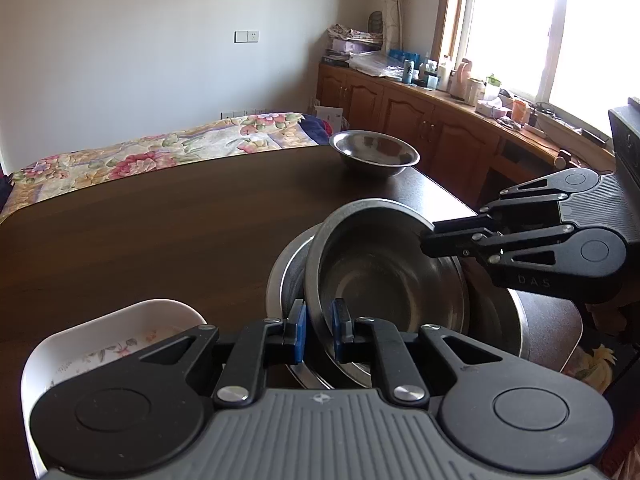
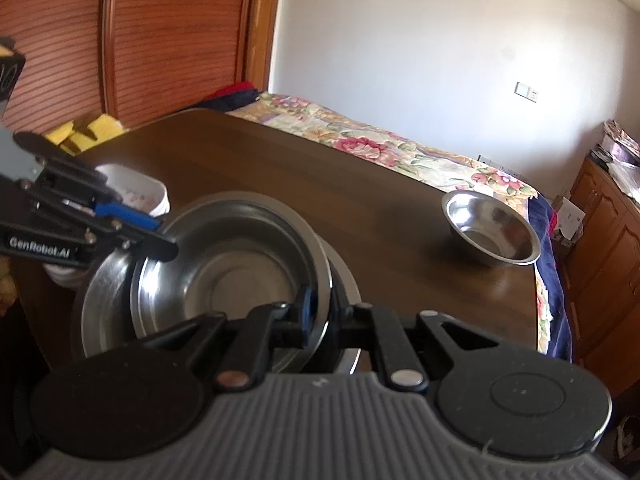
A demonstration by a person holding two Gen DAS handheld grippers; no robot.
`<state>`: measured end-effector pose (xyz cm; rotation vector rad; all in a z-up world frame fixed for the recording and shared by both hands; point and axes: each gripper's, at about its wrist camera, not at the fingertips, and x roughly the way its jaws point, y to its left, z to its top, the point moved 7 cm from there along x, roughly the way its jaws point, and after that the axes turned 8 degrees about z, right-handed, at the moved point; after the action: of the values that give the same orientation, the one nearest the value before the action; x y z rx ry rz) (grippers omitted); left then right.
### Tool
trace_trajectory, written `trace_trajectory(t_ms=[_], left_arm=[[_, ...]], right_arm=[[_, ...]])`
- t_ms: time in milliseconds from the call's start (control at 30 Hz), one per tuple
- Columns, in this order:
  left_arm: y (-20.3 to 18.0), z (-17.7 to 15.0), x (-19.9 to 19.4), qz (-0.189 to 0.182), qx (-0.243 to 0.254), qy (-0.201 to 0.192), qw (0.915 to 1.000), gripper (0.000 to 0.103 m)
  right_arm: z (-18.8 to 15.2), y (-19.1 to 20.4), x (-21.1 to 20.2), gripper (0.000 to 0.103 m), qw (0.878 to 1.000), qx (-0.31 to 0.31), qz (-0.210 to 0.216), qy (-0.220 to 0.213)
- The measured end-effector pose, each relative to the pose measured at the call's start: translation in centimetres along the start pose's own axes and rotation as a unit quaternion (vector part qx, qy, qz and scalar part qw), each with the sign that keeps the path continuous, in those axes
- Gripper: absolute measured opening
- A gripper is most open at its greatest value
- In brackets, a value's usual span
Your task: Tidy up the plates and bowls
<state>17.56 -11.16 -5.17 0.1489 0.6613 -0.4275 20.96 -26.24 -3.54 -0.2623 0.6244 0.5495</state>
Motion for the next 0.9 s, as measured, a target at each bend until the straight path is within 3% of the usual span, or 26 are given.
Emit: trace_trajectory(t_ms=[500,633,900], left_arm=[[0.5,0.1,-1.0,-0.003,-0.013,-0.015,0.9998,0.025],[0.5,0.4,-1.1,0.000,-0.013,-0.020,0.9997,0.031],[0.4,0.9,-1.2,0.000,-0.014,-0.027,0.9995,0.031]], right_arm=[[-0.1,1.0,0.4,0.014,0.998,-0.055,-0.001,0.041],[-0.1,0.9,0.3,0.013,0.998,-0.051,0.000,0.037],[0.8,0.6,-0.5,0.013,0.999,-0.039,-0.007,0.007]])
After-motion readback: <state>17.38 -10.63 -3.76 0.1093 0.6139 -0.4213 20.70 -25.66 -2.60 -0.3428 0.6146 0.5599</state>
